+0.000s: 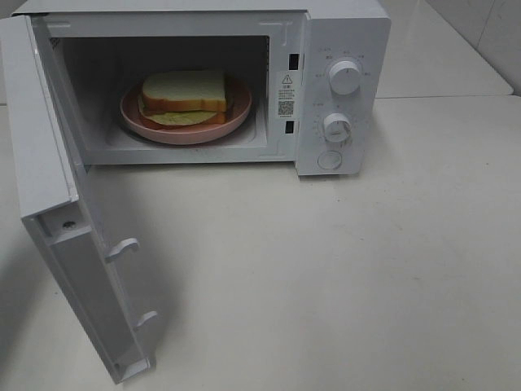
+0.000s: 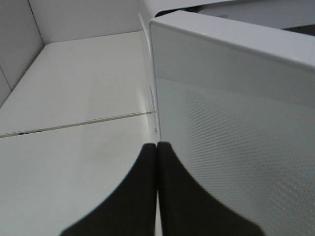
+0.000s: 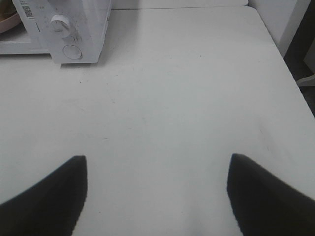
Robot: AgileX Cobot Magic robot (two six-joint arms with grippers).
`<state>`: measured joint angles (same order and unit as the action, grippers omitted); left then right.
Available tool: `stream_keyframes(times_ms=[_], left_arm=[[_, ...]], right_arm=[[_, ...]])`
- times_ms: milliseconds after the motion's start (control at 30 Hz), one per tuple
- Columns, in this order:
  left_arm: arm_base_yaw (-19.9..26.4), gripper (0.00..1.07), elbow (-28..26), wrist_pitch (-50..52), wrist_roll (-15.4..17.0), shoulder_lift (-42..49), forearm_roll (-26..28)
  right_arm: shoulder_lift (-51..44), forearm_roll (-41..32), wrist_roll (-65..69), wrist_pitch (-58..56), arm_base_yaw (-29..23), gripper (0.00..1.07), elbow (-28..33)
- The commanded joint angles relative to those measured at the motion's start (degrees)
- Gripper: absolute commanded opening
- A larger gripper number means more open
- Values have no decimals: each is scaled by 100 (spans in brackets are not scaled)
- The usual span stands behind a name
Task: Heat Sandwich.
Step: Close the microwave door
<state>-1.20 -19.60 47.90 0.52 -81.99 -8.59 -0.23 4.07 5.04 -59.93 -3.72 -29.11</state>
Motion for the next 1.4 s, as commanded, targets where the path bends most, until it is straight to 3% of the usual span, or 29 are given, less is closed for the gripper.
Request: stream_keyframes(times_ms=[33,200,367,700,1200,1400], left_arm=[[0,0,-6,435,281,-229,-258],[0,0,-17,710,676,-533,-825],[0,0,-109,1060,779,-837,-1392],[-29,0,-218,1175,1008,-865,-1759],[-745,0,-699,900,1020,-1186,-1564],[-1100,0,-882,802,1003,-1301,-1117]], right_arm=[[-149,-11,-17,46,46,75,11],[-149,-11,-29,46,46,75,11],[-149,-11,-29,46,46,75,11],[-149,-11,-29,46,46,75,11],[-149,-11,-17,46,46,75,11],[-149,-11,-17,46,46,75,11]])
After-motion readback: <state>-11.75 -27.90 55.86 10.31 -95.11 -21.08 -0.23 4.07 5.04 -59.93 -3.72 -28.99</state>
